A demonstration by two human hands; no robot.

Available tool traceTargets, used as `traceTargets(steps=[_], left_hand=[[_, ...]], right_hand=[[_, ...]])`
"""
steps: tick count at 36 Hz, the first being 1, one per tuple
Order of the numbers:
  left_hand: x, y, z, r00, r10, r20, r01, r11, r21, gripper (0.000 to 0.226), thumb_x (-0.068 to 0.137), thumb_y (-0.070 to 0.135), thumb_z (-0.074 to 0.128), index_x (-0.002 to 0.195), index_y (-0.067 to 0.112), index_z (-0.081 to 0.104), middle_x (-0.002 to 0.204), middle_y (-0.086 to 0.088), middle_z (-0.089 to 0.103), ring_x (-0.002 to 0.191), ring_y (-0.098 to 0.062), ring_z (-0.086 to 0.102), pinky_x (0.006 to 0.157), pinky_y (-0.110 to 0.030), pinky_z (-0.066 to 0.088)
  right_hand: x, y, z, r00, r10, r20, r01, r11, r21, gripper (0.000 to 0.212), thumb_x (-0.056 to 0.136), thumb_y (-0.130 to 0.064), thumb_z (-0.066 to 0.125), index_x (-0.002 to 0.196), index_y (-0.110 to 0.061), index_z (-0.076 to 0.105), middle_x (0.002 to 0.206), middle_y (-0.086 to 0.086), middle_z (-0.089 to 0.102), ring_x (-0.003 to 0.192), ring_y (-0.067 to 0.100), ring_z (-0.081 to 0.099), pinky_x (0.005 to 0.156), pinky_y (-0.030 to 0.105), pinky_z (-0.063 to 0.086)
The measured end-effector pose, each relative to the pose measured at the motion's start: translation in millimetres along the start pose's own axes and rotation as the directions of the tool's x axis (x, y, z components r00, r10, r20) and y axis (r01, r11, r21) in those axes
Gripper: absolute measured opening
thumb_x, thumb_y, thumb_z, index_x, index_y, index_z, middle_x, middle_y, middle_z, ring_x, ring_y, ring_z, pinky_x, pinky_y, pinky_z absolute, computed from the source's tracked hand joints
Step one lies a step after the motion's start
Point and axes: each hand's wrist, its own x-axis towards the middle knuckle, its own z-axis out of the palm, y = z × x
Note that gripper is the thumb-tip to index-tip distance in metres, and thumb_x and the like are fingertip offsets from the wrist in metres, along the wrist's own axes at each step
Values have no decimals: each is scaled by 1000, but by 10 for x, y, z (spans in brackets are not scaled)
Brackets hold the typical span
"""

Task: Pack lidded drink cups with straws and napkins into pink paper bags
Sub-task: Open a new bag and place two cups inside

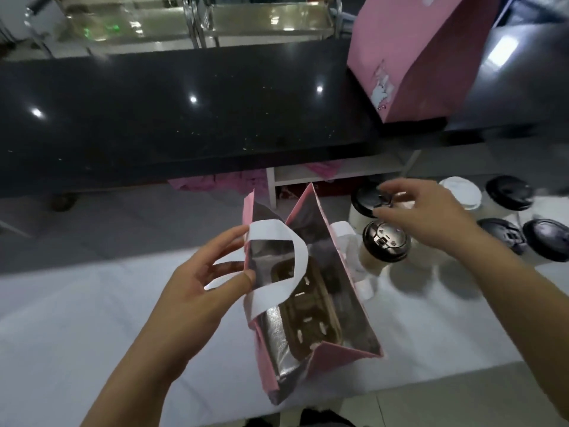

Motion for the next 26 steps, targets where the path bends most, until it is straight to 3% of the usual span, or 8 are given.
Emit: traceTargets(steps=[3,7,9,10,13,17,22,26], left_hand=[[7,-15,-10,1000,9,-2,-9,999,48,52,75,53,69,123,62,52,130,27,56,106,2,58,74,-20,49],[20,-63,-28,1000,17,-3,-16,993,119,52,83,49,69,126,66,45,133,26,53,92,13,57,68,-12,43],[8,-67,-38,999,33,4,-34,993,114,52,86,48,69,125,69,43,130,32,50,89,20,57,64,-7,43],[-7,-66,-43,999,51,8,-51,992,111,52,86,47,68,124,70,42,127,36,48,90,21,57,66,-7,45],[-54,-62,-57,991,131,34,-135,980,149,42,86,48,62,114,74,45,123,51,36,107,17,47,91,-16,43],[-73,-52,-39,979,177,100,-196,952,235,24,85,58,50,107,67,54,133,55,21,124,22,27,102,-24,31],[-96,-38,23,950,238,201,-296,892,343,42,74,85,44,109,63,53,143,53,1,143,14,-6,116,-41,13],[-128,-5,135,920,271,284,-384,771,508,57,68,88,47,116,59,48,155,38,-17,140,7,-30,114,-40,-3]], right_hand=[[436,2,45,989,-29,148,78,937,-341,67,78,-34,77,140,-30,52,134,7,57,121,27,56,96,33,43],[824,22,216,950,111,291,81,815,-573,84,75,-42,75,148,-39,35,143,8,43,126,34,50,102,43,44],[908,25,281,930,184,319,49,796,-603,88,75,-40,78,150,-39,32,148,9,38,127,35,50,104,44,44],[930,23,305,922,202,329,36,804,-594,87,75,-36,79,150,-37,34,147,9,38,126,34,50,103,42,45],[965,33,363,926,192,325,27,825,-565,81,75,-23,76,147,-34,40,143,9,46,119,32,55,94,37,50],[995,116,390,943,162,290,31,825,-564,83,64,-30,75,140,-41,45,135,8,52,111,34,57,93,42,53],[787,-62,248,977,87,196,38,831,-555,83,68,-34,79,141,-41,41,138,9,42,123,42,43,100,49,45],[512,-292,18,991,-24,131,93,826,-556,83,70,-33,79,142,-43,39,146,5,37,126,39,35,97,48,44]])
